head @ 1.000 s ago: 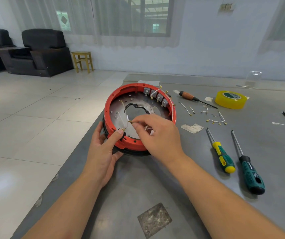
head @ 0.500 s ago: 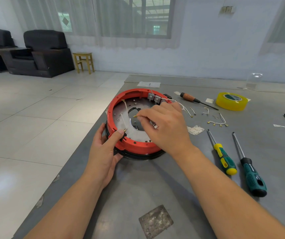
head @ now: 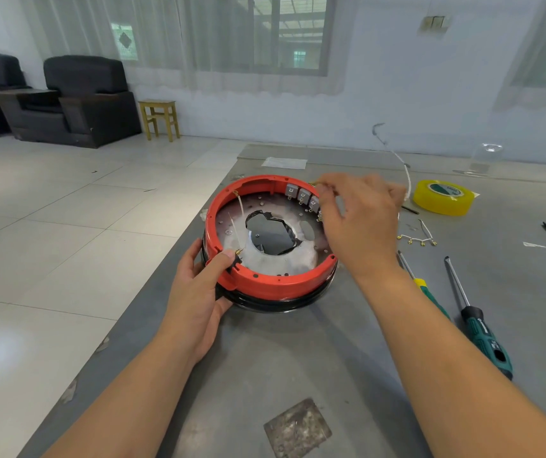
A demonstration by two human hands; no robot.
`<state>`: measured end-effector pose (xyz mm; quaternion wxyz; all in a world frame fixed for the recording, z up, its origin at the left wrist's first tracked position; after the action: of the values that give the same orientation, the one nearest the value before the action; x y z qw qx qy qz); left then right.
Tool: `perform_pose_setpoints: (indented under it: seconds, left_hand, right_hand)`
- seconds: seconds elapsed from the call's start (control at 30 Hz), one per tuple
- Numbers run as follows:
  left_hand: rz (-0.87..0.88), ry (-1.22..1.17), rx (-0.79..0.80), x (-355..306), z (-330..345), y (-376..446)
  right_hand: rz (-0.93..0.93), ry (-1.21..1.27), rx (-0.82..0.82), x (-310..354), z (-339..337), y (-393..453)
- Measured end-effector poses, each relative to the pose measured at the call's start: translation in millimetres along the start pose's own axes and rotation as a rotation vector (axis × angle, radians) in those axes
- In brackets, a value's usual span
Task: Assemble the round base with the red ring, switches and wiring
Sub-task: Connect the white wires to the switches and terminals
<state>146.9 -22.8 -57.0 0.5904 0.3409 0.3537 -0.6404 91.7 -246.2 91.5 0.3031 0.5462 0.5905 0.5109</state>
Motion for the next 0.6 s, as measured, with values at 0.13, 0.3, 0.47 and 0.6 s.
perform_pose_setpoints:
  seconds: [0.13, 0.3, 0.47, 0.6]
  left_hand:
    - [0.002, 0.01, 0.006, 0, -1, -1]
    - [0.012, 0.016, 0.002, -2, 1, -2]
    - [0.018, 0.023, -0.001, -1, 1, -2]
    - [0.014, 0.021, -0.012, -1, 1, -2]
  right_hand:
    - [0.035, 0.03, 0.342, 6, 35, -21]
    - [0.027, 0.147, 0.56, 13, 52, -31]
    - [0.031, 0.141, 0.661, 15, 54, -32]
    - [0.041, 0.224, 0.702, 22, 54, -31]
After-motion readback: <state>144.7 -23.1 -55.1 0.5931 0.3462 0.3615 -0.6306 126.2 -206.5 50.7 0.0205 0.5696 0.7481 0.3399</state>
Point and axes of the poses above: each hand's wrist, its own y-axis towards the middle knuckle, its own z-axis out of the palm, x = y × z, the point moved 6 cm from there along y, towards the middle knuckle, and after that the axes turned 1 degree about -x, right-handed, at the moved point
